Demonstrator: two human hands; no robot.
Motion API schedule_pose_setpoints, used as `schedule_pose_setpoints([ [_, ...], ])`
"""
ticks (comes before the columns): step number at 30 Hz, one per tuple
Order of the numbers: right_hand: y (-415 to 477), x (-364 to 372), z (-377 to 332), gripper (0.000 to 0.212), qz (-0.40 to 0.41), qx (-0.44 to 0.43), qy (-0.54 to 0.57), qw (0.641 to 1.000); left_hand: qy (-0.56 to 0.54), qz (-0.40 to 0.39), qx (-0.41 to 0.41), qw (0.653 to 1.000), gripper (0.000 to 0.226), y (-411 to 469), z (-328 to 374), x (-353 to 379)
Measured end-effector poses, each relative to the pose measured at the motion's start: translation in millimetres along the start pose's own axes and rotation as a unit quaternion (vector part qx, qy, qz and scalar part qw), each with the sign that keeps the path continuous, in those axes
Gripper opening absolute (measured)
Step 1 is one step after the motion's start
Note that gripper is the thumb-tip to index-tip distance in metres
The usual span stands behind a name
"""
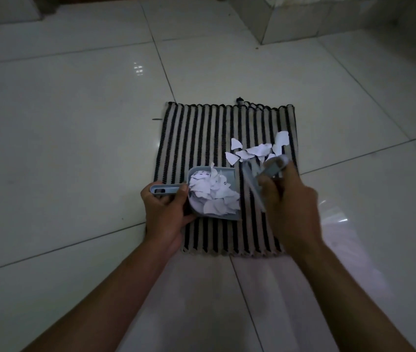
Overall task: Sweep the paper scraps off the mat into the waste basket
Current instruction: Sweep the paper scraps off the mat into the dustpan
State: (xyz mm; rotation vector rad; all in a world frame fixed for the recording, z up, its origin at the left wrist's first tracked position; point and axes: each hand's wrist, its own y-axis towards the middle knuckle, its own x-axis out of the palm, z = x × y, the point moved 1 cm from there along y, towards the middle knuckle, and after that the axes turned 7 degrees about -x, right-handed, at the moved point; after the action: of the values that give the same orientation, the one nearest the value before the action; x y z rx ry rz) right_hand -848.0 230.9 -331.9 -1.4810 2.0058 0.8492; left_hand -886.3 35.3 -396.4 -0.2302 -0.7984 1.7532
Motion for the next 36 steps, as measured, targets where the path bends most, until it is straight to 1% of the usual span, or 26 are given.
schedule_pose_setpoints([
  [2, 7, -21, 16, 0.024, 0.015, 0.020, -0.034, 0.999, -0.002, 0.003, -0.002, 1.000, 0.048, 0, 0, 2],
  [4, 12, -30, 28, 0.025, 0.013, 0.028, -0.067, 0.997, -0.008, 0.007, -0.004, 1.000, 0.051, 0, 0, 4],
  [6, 14, -23, 34, 0.023, -0.010, 0.028, -0.075, 0.997, -0.009, 0.010, -0.004, 1.000, 0.051, 1, 0, 6],
  [8, 11, -10, 31, 0.016, -0.045, 0.018, -0.079, 0.996, -0.005, 0.011, 0.000, 1.000, 0.051, 2, 1, 9],
  [10, 7, -2, 24, 0.014, -0.059, 0.004, -0.069, 0.996, -0.005, 0.012, 0.005, 1.000, 0.051, 3, 2, 11],
  [13, 2, -4, 18, 0.021, -0.073, -0.007, -0.023, 0.997, -0.003, 0.012, 0.012, 1.000, 0.047, 5, 4, 12],
  [15, 3, -9, 22, 0.023, -0.054, 0.015, -0.001, 0.998, 0.000, 0.012, 0.019, 1.000, 0.045, 7, 5, 11],
  [18, 2, -11, 29, 0.027, 0.004, 0.049, 0.008, 0.999, 0.013, 0.017, 0.029, 0.999, 0.048, 7, 3, 11],
  [19, -1, -7, 28, 0.027, 0.007, 0.047, 0.009, 0.999, 0.014, 0.017, 0.028, 0.999, 0.050, 7, 2, 11],
  [22, -12, 15, 16, 0.020, -0.014, 0.006, -0.002, 1.000, 0.012, 0.016, 0.015, 1.000, 0.054, 8, -3, 13],
  [24, -16, 23, 8, 0.021, -0.021, -0.005, 0.000, 1.000, 0.013, 0.018, 0.011, 1.000, 0.055, 8, -6, 14],
  [28, -6, 12, 5, 0.024, -0.005, 0.006, 0.047, 0.999, -0.017, 0.026, 0.002, 1.000, 0.054, 12, -1, 11],
  [30, 8, 2, 7, 0.020, 0.016, 0.005, 0.049, 0.999, -0.038, 0.025, 0.003, 0.999, 0.056, 19, 9, 8],
  [32, 28, -3, 9, 0.014, 0.026, 0.014, 0.055, 0.998, -0.036, 0.023, 0.009, 0.999, 0.054, 27, 20, 8],
  [36, 61, 6, 13, 0.030, -0.003, 0.012, 0.023, 1.000, -0.035, 0.027, 0.015, 0.999, 0.047, 40, 36, 12],
])
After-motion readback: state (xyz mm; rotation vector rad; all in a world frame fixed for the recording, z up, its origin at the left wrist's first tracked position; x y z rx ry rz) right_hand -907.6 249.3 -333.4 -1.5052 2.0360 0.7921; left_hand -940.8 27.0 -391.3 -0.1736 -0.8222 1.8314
